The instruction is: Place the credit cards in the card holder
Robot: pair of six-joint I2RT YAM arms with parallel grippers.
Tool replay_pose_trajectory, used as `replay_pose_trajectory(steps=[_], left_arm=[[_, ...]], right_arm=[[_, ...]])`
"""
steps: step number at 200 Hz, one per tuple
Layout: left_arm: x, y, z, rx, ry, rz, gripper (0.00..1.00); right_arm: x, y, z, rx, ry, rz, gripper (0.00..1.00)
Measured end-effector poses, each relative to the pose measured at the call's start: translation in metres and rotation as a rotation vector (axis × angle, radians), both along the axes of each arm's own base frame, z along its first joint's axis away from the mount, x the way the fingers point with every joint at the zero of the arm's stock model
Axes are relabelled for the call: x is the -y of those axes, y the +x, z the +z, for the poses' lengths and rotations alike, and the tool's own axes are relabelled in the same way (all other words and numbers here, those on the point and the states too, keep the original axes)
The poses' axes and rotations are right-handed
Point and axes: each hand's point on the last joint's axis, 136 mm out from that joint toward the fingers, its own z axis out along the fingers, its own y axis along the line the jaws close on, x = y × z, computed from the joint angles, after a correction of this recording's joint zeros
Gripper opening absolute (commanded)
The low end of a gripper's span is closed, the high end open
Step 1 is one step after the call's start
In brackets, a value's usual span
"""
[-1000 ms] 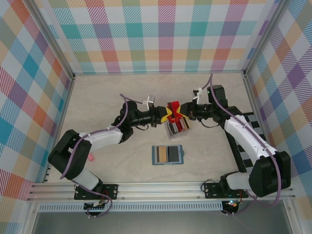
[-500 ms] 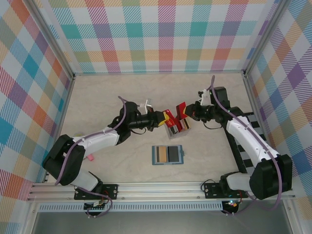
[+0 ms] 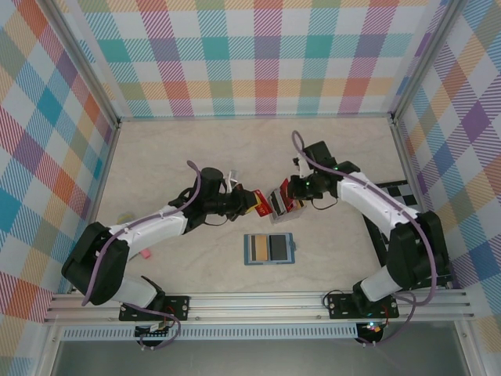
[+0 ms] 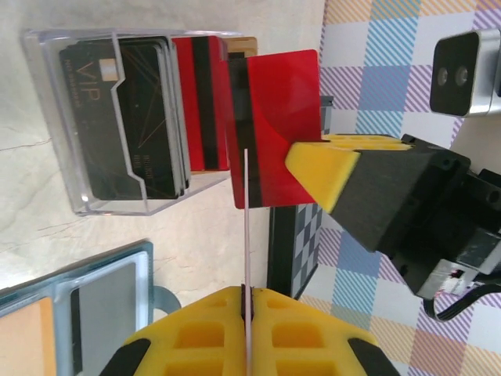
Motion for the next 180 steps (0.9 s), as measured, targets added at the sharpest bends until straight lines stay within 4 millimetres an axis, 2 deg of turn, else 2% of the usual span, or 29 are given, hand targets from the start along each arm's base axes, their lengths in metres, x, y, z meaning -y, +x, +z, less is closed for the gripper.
replay_pose_trajectory(steps=[54,89,125,147,180], left_arm=[[-0.002,-0.002,-0.005,-0.003,0.012,-0.006,0.0],[-0.002,-0.003,-0.006,-0.003,0.012,-0.006,0.0],[-0.002,-0.004,-0.007,-0.007,0.012,-0.009,0.0],[-0.002,-0.004,-0.007,-0.008,0.012,-0.01,0.0],[-0.001,-0.006,-0.006,-0.01,0.003,-0.023,0.01]], right_arm=[[0.005,0.006,-0.014,0.045,-0.124,0.022,0.08],[0.004,0.013,-0.013,0.086,-0.139,0.021,0.1],[-0.001,0.012,-0.021,0.094,-0.148,0.036,0.12],[-0.001,0.012,-0.024,0.094,-0.157,0.032,0.24],[0.001,0.012,-0.023,0.096,-0.165,0.021,0.29]])
